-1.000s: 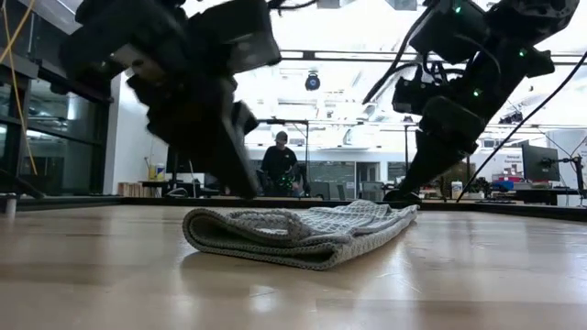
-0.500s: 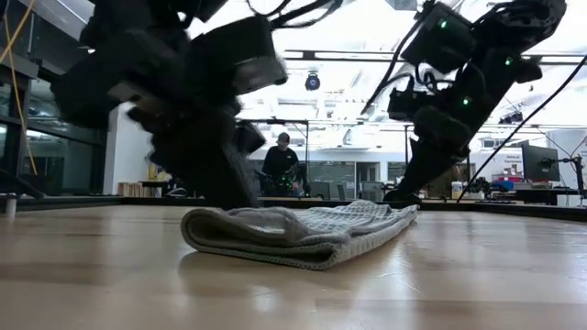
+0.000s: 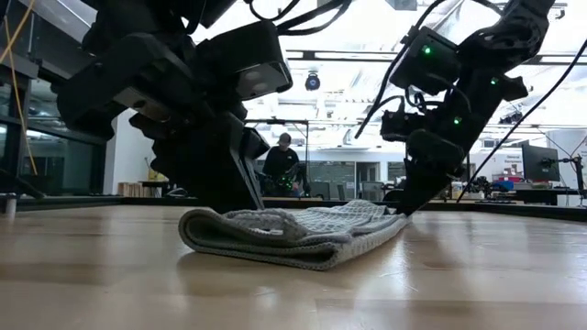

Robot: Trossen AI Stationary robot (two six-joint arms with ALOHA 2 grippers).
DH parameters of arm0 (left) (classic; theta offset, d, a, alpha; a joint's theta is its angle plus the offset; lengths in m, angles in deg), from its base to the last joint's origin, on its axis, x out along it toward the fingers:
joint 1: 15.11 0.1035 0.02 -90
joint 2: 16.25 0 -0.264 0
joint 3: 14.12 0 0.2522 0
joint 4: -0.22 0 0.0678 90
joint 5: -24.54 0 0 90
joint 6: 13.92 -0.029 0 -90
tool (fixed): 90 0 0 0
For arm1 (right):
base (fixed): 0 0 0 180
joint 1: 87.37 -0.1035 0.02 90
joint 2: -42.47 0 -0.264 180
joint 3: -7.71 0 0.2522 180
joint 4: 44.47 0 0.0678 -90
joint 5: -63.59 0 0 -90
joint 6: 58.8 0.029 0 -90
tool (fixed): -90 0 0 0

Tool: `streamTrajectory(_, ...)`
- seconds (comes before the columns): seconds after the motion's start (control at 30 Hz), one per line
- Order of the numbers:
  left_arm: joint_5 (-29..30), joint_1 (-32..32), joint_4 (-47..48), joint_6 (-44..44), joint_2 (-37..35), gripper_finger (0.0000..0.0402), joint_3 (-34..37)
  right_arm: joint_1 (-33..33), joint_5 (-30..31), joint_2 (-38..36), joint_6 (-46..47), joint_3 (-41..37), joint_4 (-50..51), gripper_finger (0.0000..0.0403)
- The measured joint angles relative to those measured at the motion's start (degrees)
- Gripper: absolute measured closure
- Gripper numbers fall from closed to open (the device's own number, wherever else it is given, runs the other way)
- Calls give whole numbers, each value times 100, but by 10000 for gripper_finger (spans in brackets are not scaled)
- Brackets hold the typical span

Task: Fold microfiber towels
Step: Fold the gray towel

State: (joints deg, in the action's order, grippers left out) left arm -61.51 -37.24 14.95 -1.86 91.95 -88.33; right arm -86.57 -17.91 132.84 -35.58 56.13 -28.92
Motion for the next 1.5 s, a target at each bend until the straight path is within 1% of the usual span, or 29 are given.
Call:
streamTrajectory(0.1, 2, 0, -54, 45, 0, 401, 2, 192, -42, 15, -244, 8, -123, 401)
streamTrajectory(0.2, 2, 0, -122, 152, 2, 401, 2, 417, -219, 22, -452, 89, -102, 401)
streamTrajectory(0.37, 170, 0, -170, 283, 4, 401, 2, 670, -362, 92, -767, 257, -114, 401)
streamTrajectory(0.5, 242, 0, -384, 295, 92, 401, 8, 735, -571, 410, -940, 420, -342, 401)
streamTrajectory(0.73, 379, 2, -638, 281, 284, 401, -4, 751, -714, 1074, -1137, 884, -466, 401)
streamTrajectory(0.9, 361, 2, -860, 281, 505, 401, -145, 751, -751, 1302, -1345, 1234, -412, 401)
streamTrajectory(1.03, 323, 2, -805, 226, 706, 401, -439, 760, -768, 1314, -1543, 1449, -299, 401)
streamTrajectory(1.2, 234, 1, -590, 129, 794, 401, -695, 831, -736, 1322, -1598, 1569, -97, 401)
streamTrajectory(1.37, 218, 0, -181, 101, 800, 401, -933, 824, -729, 1322, -1600, 1574, -79, 401)
streamTrajectory(1.5, 263, 0, 266, -169, 784, 401, -1190, 821, -738, 1271, -1600, 1572, -147, 401)
